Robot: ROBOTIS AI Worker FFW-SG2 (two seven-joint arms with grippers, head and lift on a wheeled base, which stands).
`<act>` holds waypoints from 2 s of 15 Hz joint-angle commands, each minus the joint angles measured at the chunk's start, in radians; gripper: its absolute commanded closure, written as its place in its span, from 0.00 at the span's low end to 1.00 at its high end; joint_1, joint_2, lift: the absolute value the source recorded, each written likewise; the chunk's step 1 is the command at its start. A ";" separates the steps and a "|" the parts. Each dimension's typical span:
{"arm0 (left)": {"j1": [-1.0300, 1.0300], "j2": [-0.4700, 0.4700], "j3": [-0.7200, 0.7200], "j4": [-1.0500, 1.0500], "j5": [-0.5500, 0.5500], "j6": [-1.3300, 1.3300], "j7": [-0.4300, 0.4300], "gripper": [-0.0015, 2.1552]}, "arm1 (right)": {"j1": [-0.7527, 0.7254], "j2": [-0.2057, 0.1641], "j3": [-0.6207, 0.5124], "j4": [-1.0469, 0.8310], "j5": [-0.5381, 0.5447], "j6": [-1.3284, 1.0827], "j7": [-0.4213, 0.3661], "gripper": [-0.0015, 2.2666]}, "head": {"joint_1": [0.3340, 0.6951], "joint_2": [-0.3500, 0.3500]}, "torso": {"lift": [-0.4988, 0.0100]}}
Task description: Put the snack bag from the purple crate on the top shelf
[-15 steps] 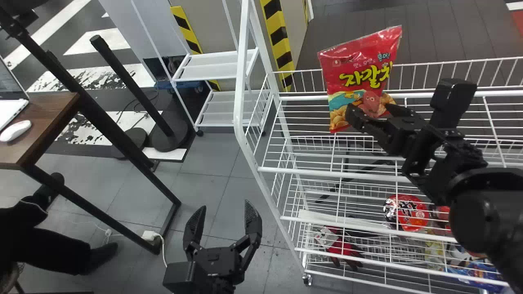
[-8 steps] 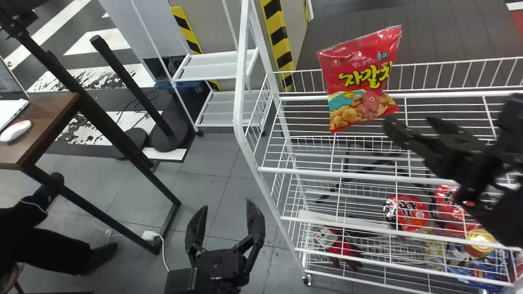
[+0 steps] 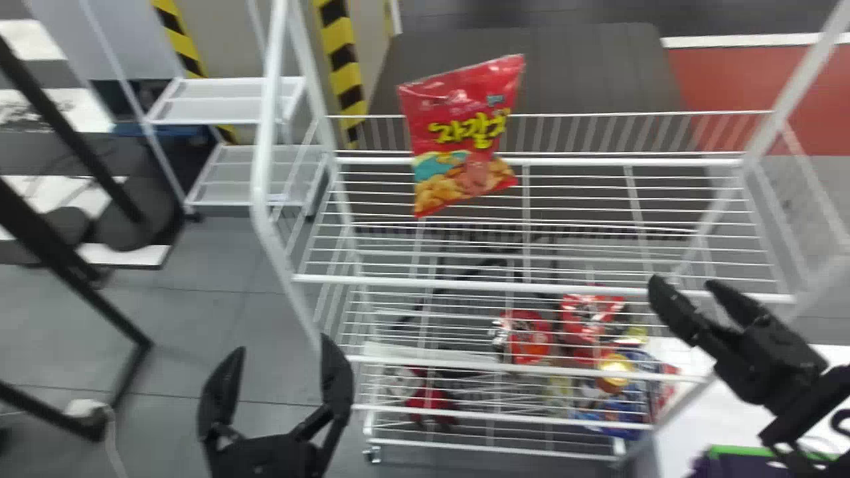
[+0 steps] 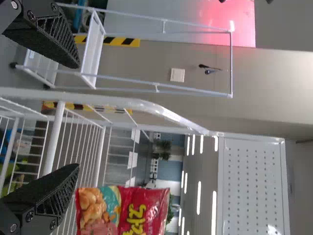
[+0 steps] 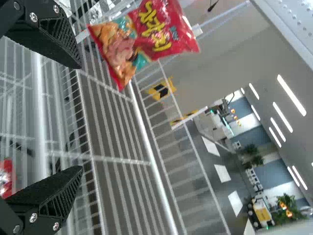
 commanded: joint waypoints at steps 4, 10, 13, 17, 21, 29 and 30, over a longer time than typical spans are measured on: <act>-0.111 -0.013 -0.110 -0.013 -0.040 0.235 -0.004 0.04 | 0.133 0.008 -0.186 0.005 -0.051 -0.033 0.095 0.04 | 1.00 0.31 | 0.98; -0.319 -0.096 -0.212 -0.027 -0.014 0.551 0.017 0.06 | 0.194 0.036 -0.327 0.031 -0.108 -0.009 0.192 0.04 | 1.00 0.01 | 0.98; -0.416 -0.125 -0.255 -0.007 0.008 0.610 0.089 0.07 | 0.194 0.036 -0.349 0.040 -0.108 -0.006 0.195 0.04 | 1.00 0.00 | 0.98; -0.497 -0.166 -0.296 0.027 0.020 0.656 0.143 0.07 | 0.194 0.043 -0.369 0.055 -0.108 0.001 0.195 0.04 | 1.00 0.00 | 0.98; -0.580 -0.228 -0.339 0.080 0.019 0.763 0.232 0.07 | 0.186 0.054 -0.367 0.057 -0.100 0.007 0.191 0.04 | 1.00 0.00 | 0.98; -0.741 -0.259 -0.370 0.307 0.025 0.760 0.327 0.07 | 0.185 0.065 -0.369 0.064 -0.091 0.025 0.189 0.04 | 1.00 0.00 | 0.98; -0.755 -0.259 -0.370 0.318 0.026 0.751 0.339 0.07 | 0.185 0.066 -0.370 0.063 -0.091 0.028 0.189 0.04 | 1.00 0.00 | 0.98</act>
